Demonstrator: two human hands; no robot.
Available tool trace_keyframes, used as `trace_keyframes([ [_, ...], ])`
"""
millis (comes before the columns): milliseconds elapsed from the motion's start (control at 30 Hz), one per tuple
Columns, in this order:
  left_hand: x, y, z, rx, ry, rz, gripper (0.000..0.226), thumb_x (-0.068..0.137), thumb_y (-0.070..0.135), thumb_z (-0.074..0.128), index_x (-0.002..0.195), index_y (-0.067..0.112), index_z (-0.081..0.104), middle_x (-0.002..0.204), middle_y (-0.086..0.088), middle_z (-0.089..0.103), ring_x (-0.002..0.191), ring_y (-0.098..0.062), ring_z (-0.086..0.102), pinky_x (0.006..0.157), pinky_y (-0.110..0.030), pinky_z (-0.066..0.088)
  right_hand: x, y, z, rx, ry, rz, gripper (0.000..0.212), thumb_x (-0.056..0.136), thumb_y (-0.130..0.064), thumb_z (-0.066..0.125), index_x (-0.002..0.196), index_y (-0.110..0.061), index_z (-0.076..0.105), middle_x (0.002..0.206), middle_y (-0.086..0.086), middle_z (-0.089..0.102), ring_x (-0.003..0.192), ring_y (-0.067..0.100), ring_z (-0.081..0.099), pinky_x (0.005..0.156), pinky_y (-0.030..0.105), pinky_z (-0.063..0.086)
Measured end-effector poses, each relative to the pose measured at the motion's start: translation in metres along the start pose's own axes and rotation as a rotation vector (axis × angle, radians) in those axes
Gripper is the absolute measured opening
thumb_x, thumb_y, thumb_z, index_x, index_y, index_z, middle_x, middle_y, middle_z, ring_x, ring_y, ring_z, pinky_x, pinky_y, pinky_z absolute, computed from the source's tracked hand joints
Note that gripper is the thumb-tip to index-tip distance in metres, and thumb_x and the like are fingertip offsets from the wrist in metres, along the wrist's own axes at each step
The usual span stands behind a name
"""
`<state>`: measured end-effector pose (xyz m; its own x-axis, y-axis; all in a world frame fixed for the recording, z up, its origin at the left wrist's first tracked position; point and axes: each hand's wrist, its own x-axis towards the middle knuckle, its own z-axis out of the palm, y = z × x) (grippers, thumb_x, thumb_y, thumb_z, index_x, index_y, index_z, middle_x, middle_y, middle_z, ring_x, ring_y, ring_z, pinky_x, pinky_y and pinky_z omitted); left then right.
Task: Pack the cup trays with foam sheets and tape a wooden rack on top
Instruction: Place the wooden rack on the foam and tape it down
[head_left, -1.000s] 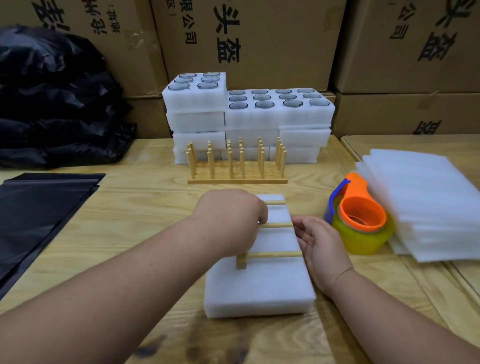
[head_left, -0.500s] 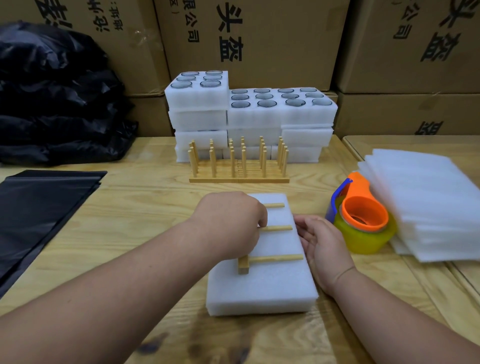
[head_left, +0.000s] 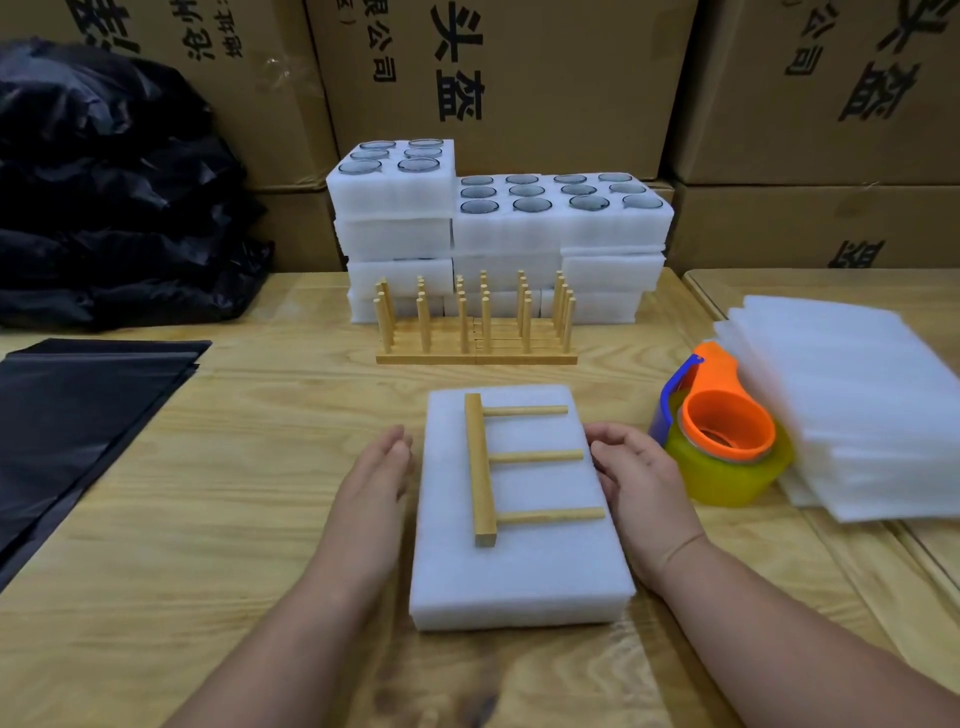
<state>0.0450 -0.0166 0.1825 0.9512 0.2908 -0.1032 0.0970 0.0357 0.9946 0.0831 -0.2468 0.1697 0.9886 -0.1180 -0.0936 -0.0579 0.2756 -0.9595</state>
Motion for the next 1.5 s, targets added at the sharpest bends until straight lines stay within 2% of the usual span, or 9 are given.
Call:
trace_keyframes([
  [133, -0.015, -0.007, 0.011, -0.124, -0.012, 0.038, 0.034, 0.106, 0.008, 0.043, 0.124, 0.019, 0.070, 0.117, 0.005, 0.076, 0.105, -0.005, 0.071, 0.075, -0.015, 0.054, 0.000, -0.001, 0.000, -0.025, 0.014, 0.013, 0.040, 0.100, 0.000, 0.048, 0.084, -0.022, 0.077, 0.089, 0.009, 0.079, 0.078, 0.017, 0.073, 0.071, 0.034, 0.057],
  [333, -0.013, 0.004, 0.023, -0.179, -0.067, 0.013, 0.041, 0.100, -0.003, 0.040, 0.125, 0.009, 0.070, 0.118, -0.013, 0.074, 0.084, -0.008, 0.066, 0.061, -0.015, 0.050, -0.002, -0.003, 0.000, 0.050, 0.027, 0.028, 0.027, 0.102, -0.001, 0.046, 0.098, -0.010, 0.071, 0.082, 0.009, 0.078, 0.069, 0.014, 0.073, 0.054, 0.023, 0.056],
  [533, -0.007, -0.004, 0.027, -0.211, -0.131, 0.001, 0.050, 0.098, -0.006, 0.036, 0.133, 0.012, 0.067, 0.126, -0.006, 0.073, 0.101, -0.011, 0.064, 0.074, -0.018, 0.051, 0.000, -0.005, -0.003, 0.078, 0.032, 0.006, 0.028, 0.100, 0.005, 0.047, 0.110, -0.011, 0.068, 0.100, 0.001, 0.079, 0.087, 0.012, 0.075, 0.064, 0.022, 0.059],
  [700, -0.002, -0.011, 0.019, -0.285, -0.133, -0.059, 0.053, 0.095, -0.006, 0.037, 0.135, 0.015, 0.067, 0.129, -0.004, 0.071, 0.126, -0.025, 0.063, 0.110, -0.046, 0.047, 0.000, -0.003, -0.004, 0.049, 0.030, -0.010, 0.029, 0.100, 0.002, 0.051, 0.110, -0.015, 0.072, 0.107, 0.002, 0.079, 0.092, 0.014, 0.075, 0.065, 0.023, 0.059],
  [800, 0.001, -0.017, 0.016, -0.301, -0.104, -0.055, 0.050, 0.099, -0.004, 0.036, 0.134, 0.013, 0.066, 0.131, -0.005, 0.070, 0.128, -0.022, 0.062, 0.116, -0.051, 0.041, -0.001, -0.001, -0.004, 0.023, 0.036, -0.027, 0.033, 0.099, 0.000, 0.053, 0.098, -0.022, 0.078, 0.105, -0.001, 0.079, 0.091, 0.011, 0.075, 0.065, 0.022, 0.058],
  [1033, -0.006, -0.016, 0.017, -0.289, -0.092, -0.002, 0.049, 0.085, 0.019, 0.048, 0.127, 0.019, 0.073, 0.129, -0.001, 0.072, 0.126, -0.017, 0.064, 0.111, -0.044, 0.044, -0.006, 0.001, -0.004, 0.032, 0.031, -0.024, 0.030, 0.100, -0.003, 0.054, 0.099, -0.023, 0.077, 0.099, -0.001, 0.080, 0.083, 0.010, 0.074, 0.061, 0.022, 0.057],
  [1233, -0.012, -0.011, 0.021, -0.256, -0.052, 0.086, 0.049, 0.098, 0.010, 0.040, 0.107, 0.034, 0.082, 0.121, 0.001, 0.075, 0.117, -0.010, 0.068, 0.087, -0.023, 0.055, -0.011, -0.003, -0.001, 0.031, 0.015, -0.025, 0.036, 0.099, 0.001, 0.051, 0.093, -0.022, 0.077, 0.090, 0.001, 0.079, 0.076, 0.010, 0.072, 0.059, 0.023, 0.056],
  [1400, -0.016, -0.002, 0.026, -0.317, -0.004, 0.063, 0.060, 0.102, 0.004, 0.033, 0.089, 0.032, 0.085, 0.107, 0.002, 0.079, 0.103, -0.007, 0.073, 0.072, -0.014, 0.056, -0.024, -0.010, -0.011, -0.092, 0.035, -0.086, 0.038, 0.099, 0.004, 0.049, 0.092, -0.021, 0.077, 0.102, 0.005, 0.079, 0.099, 0.023, 0.073, 0.089, 0.040, 0.057],
  [1500, -0.016, 0.000, 0.027, -0.348, 0.018, 0.067, 0.060, 0.101, 0.003, 0.034, 0.084, 0.031, 0.085, 0.104, 0.002, 0.080, 0.097, -0.005, 0.074, 0.069, -0.014, 0.056, -0.028, -0.035, -0.025, -0.339, 0.062, -0.342, 0.024, 0.091, -0.011, 0.058, 0.089, -0.029, 0.073, 0.093, -0.006, 0.078, 0.092, 0.009, 0.072, 0.086, 0.025, 0.056],
])
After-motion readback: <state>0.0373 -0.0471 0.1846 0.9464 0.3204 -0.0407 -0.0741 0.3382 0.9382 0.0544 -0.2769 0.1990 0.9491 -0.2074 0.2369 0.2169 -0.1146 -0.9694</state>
